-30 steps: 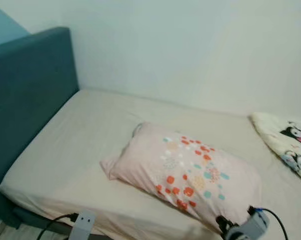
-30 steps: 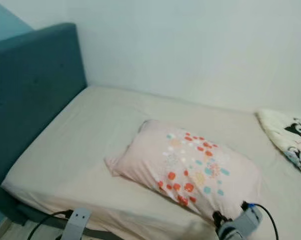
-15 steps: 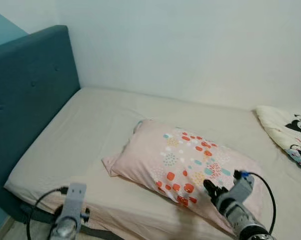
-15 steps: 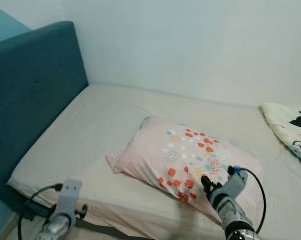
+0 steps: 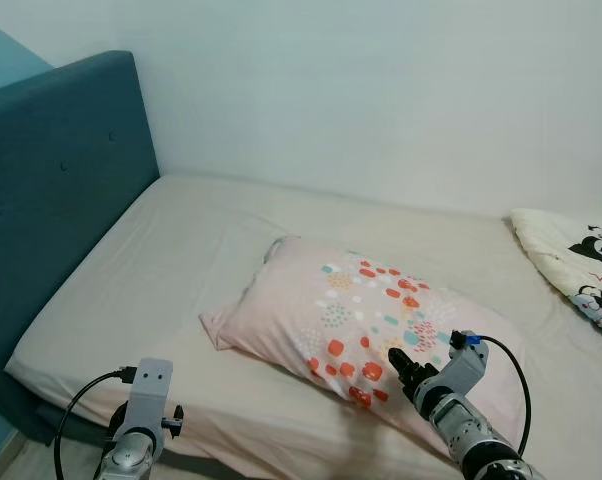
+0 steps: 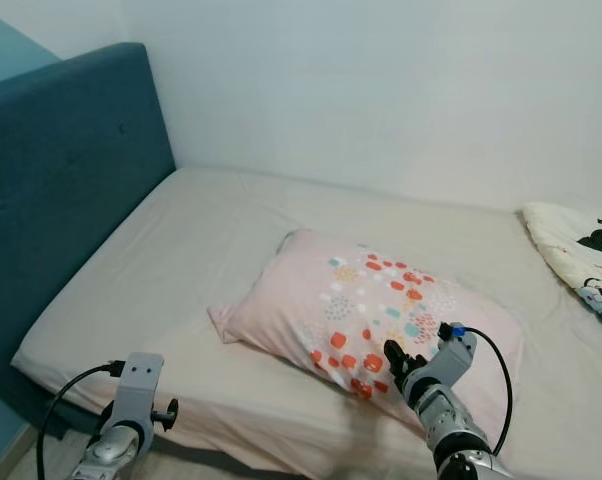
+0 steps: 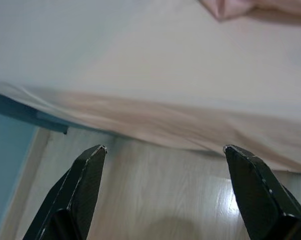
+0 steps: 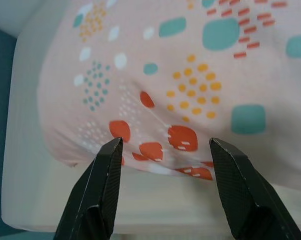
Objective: Clean up the room
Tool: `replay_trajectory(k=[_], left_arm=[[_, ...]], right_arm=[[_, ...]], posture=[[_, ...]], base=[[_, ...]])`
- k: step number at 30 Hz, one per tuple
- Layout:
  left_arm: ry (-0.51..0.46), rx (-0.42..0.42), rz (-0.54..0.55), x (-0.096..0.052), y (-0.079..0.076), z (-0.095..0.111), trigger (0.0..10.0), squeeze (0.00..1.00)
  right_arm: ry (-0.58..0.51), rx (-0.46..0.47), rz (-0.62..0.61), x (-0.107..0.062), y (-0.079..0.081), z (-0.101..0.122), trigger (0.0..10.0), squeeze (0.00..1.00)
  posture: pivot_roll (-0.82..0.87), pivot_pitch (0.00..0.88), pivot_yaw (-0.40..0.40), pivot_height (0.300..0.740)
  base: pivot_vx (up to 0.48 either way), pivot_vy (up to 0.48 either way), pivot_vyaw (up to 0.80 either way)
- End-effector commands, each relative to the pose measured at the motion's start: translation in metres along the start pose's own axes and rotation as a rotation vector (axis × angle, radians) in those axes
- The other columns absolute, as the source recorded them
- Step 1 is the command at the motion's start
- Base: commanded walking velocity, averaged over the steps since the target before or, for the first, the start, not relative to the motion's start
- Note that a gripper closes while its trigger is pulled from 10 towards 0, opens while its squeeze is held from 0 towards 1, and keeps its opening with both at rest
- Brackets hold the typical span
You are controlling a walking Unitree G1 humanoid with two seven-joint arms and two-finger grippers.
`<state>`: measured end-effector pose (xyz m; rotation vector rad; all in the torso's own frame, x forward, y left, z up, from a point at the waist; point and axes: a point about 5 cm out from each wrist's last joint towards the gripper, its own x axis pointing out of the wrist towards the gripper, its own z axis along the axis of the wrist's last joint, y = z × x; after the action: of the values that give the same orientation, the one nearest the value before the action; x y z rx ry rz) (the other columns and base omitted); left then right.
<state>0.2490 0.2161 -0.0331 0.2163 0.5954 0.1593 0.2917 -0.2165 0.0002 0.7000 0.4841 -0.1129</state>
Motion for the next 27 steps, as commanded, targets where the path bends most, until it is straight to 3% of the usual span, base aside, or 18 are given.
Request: replay_trajectory(k=[1, 4, 5, 9, 10, 11, 14, 15, 18, 19, 20, 22, 23, 24, 25, 27], left_arm=[[0.017, 0.002, -0.001, -0.002, 0.003, -0.007, 10.0, 0.0], [0.017, 0.001, -0.003, -0.003, 0.003, -0.008, 10.0, 0.0], [0.011, -0.009, -0.006, -0.002, 0.003, -0.006, 10.0, 0.0], [0.0, -0.028, -0.006, -0.001, 0.003, -0.003, 10.0, 0.0], [-0.012, -0.042, -0.006, 0.0, 0.003, 0.001, 10.0, 0.0], [-0.03, -0.052, -0.008, 0.001, 0.003, 0.006, 10.0, 0.0], [-0.058, -0.067, -0.011, 0.004, 0.003, 0.014, 10.0, 0.0], [-0.058, -0.067, -0.011, 0.004, 0.003, 0.014, 10.0, 0.0], [-0.088, -0.077, -0.015, 0.006, 0.003, 0.023, 10.0, 0.0], [-0.095, -0.078, -0.016, 0.007, 0.003, 0.025, 10.0, 0.0], [-0.095, -0.078, -0.016, 0.007, 0.003, 0.025, 10.0, 0.0], [-0.106, -0.08, -0.019, 0.007, 0.002, 0.027, 10.0, 0.0], [-0.106, -0.08, -0.019, 0.007, 0.002, 0.027, 10.0, 0.0], [-0.108, -0.082, -0.021, 0.007, 0.002, 0.028, 10.0, 0.0], [-0.108, -0.082, -0.021, 0.007, 0.002, 0.028, 10.0, 0.0], [-0.106, -0.089, -0.021, 0.006, 0.001, 0.025, 10.0, 0.0]], right_arm=[[0.015, 0.006, 0.002, 0.0, 0.001, -0.004, 10.0, 0.0], [0.025, -0.052, 0.006, 0.001, 0.002, -0.005, 10.0, 0.0], [0.038, -0.145, 0.015, 0.002, 0.005, -0.004, 10.0, 0.0], [0.041, -0.229, 0.029, 0.003, 0.01, -0.001, 10.0, 0.0], [0.044, -0.314, 0.024, 0.005, 0.012, 0.002, 10.0, 0.0], [0.055, -0.463, 0.0, 0.006, 0.014, 0.006, 10.0, 0.0], [0.063, -0.796, -0.053, 0.009, 0.018, 0.015, 10.0, 0.0], [0.063, -0.796, -0.053, 0.009, 0.018, 0.015, 10.0, 0.0], [-0.014, -1.164, -0.027, 0.014, 0.04, 0.034, 10.0, 0.0], [-0.035, -1.235, -0.013, 0.015, 0.045, 0.038, 10.0, 0.0], [-0.035, -1.235, -0.013, 0.015, 0.045, 0.038, 10.0, 0.0], [-0.097, -1.485, 0.059, 0.019, 0.07, 0.049, 10.0, 0.0], [-0.097, -1.485, 0.059, 0.019, 0.07, 0.049, 10.0, 0.0], [-0.118, -1.57, 0.087, 0.02, 0.078, 0.051, 10.0, 0.0], [-0.118, -1.57, 0.087, 0.02, 0.078, 0.051, 10.0, 0.0], [-0.133, -1.747, 0.125, 0.021, 0.088, 0.052, 10.0, 0.0]], posture=[[0.02, 0.025, -0.064, 0.645], [0.02, 0.03, -0.063, 0.635], [0.02, 0.03, -0.063, 0.625], [0.02, 0.034, -0.063, 0.615], [0.02, 0.037, -0.064, 0.61], [0.02, 0.037, -0.064, 0.605], [0.02, 0.041, -0.066, 0.59], [0.02, 0.041, -0.066, 0.59], [0.02, 0.041, -0.066, 0.575], [0.02, 0.045, -0.067, 0.57], [0.02, 0.045, -0.067, 0.57], [0.02, 0.05, -0.073, 0.56], [0.02, 0.05, -0.073, 0.56], [0.02, 0.05, -0.073, 0.555], [0.02, 0.05, -0.073, 0.555], [0.03, 0.059, -0.085, 0.545]], base=[[0.0, 0.0, 0.0], [0.0, 0.0, 0.0], [0.0, 0.0, 0.0], [0.0, 0.0, 0.0], [0.0, 0.0, 0.0], [0.0, 0.0, 0.0], [0.0, 0.0, 0.0], [0.0, 0.0, 0.0], [0.0, 0.0, 0.0], [0.0, 0.0, 0.0], [0.0, 0.0, 0.0], [0.0, 0.0, 0.0], [0.0, 0.0, 0.0], [0.0, 0.0, 0.0], [0.0, 0.0, 0.0], [0.0, 0.0, 0.0]])
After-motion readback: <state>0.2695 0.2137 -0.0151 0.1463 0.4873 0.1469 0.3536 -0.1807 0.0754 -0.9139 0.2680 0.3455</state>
